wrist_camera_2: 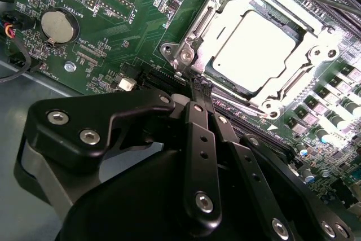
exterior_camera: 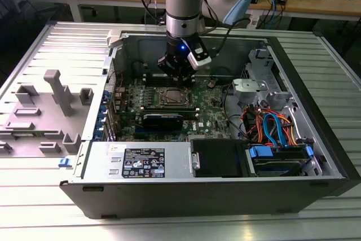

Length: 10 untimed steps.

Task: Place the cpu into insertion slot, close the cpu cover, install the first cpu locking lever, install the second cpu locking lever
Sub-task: 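Install the first cpu locking lever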

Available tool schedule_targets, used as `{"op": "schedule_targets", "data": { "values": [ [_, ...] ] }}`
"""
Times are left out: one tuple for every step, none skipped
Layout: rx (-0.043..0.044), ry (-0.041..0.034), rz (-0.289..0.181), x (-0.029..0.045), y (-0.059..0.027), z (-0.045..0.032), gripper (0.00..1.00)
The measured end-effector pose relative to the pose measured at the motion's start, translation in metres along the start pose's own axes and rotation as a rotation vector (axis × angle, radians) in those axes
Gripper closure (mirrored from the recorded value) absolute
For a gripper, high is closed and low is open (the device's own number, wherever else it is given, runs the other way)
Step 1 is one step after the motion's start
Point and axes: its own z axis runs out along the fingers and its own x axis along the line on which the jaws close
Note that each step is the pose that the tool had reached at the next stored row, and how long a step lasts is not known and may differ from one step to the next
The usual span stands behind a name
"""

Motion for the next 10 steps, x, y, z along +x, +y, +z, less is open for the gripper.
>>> {"op": "schedule_targets", "data": {
  "values": [
    [-0.0001, 0.0, 0.0, 0.0, 0.0, 0.0, 0.89],
    [0.0, 0.0, 0.0, 0.0, 0.0, 0.0, 0.89],
    [0.0, 0.0, 0.0, 0.0, 0.0, 0.0001, 0.89],
    [0.0, 0.0, 0.0, 0.0, 0.0, 0.0001, 0.89],
    [-0.0001, 0.0, 0.0, 0.0, 0.0, 0.0001, 0.89],
    [0.0, 0.0, 0.0, 0.0, 0.0, 0.0001, 0.89],
    [0.0, 0.0, 0.0, 0.0, 0.0, 0.0001, 0.89],
    [0.0001, 0.0, 0.0, 0.0, 0.0, 0.0002, 0.89],
    [0.0002, 0.0, 0.0, 0.0, 0.0, 0.0001, 0.89],
    [0.0002, 0.0, 0.0, 0.0, 0.0, 0.0002, 0.89]
  ]
}}
